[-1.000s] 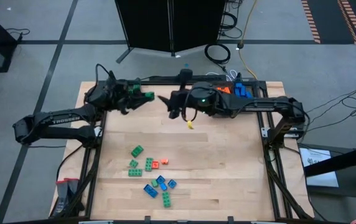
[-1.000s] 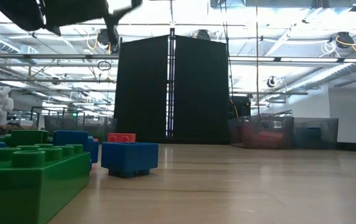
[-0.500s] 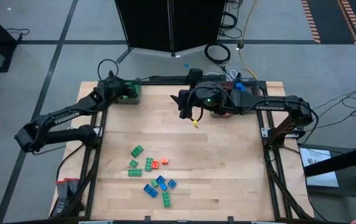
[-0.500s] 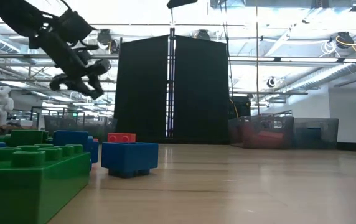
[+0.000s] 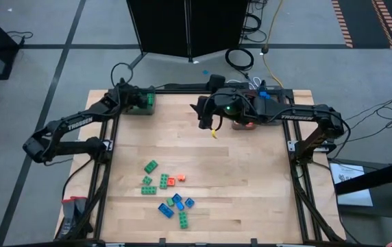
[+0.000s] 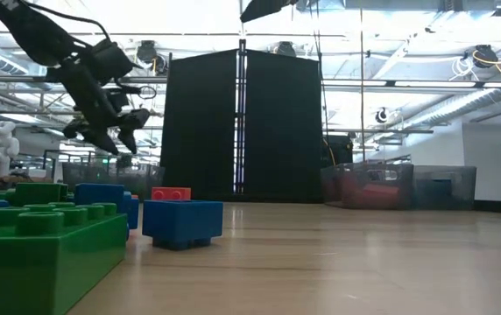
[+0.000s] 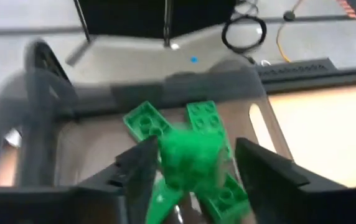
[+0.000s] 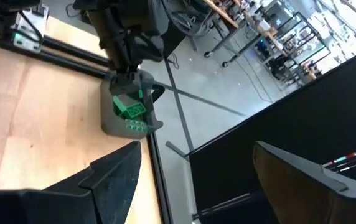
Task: Sort blocks
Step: Put the green game piece into the left black bin, then put the orange game piece into the middle black bin
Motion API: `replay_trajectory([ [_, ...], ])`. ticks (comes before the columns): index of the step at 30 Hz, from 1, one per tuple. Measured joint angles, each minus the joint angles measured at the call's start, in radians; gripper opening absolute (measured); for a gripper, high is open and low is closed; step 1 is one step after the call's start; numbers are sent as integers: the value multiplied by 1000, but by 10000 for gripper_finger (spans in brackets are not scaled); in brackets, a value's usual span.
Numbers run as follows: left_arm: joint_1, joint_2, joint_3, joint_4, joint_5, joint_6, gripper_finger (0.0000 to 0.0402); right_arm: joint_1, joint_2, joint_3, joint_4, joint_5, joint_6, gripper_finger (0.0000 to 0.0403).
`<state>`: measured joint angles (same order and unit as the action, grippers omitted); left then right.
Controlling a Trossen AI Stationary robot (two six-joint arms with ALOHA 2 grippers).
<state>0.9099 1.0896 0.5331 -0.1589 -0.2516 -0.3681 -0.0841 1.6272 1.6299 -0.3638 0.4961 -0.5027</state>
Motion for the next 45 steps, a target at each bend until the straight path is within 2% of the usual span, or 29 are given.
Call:
replay_trajectory([
  [5, 1, 2, 0, 24, -93, 63, 295, 0, 0, 0, -49, -4, 33, 302],
  [7, 2, 1, 0, 11, -75, 53, 320, 0, 0, 0, -67, -11, 44, 302],
  [9, 1, -4, 0, -15, 20, -8, 336, 0, 0, 0, -81, -73, 49, 302],
  [11, -15, -4, 0, -18, 145, -25, 340, 0, 0, 0, -82, -189, 71, 302],
  [14, -64, -6, 0, -20, 368, -21, 342, 1, 25, 1, -71, -370, 124, 302],
  [16, -113, -18, 0, -39, 495, -19, 342, 8, 53, 1, -87, -430, 143, 302],
  [18, -175, -35, 0, -85, 571, -18, 342, 13, 90, 0, -90, -454, 150, 302],
  [20, -241, -63, 0, -153, 595, -19, 343, 19, 128, 0, -94, -486, 149, 302],
  [24, -360, -122, 1, -277, 530, -62, 343, 31, 219, 0, -89, -602, 151, 302],
  [30, -453, -188, 1, -328, 302, -144, 343, 45, 379, -1, 15, -839, 227, 302],
  [32, -459, -196, 1, -327, 249, -157, 343, 44, 425, 0, 78, -878, 257, 302],
  [39, -472, -196, 1, -332, 242, -169, 343, 95, 548, -1, 185, -881, 409, 302],
  [45, -503, -196, 1, -330, 246, -146, 343, 133, 572, -1, 187, -759, 528, 301],
])
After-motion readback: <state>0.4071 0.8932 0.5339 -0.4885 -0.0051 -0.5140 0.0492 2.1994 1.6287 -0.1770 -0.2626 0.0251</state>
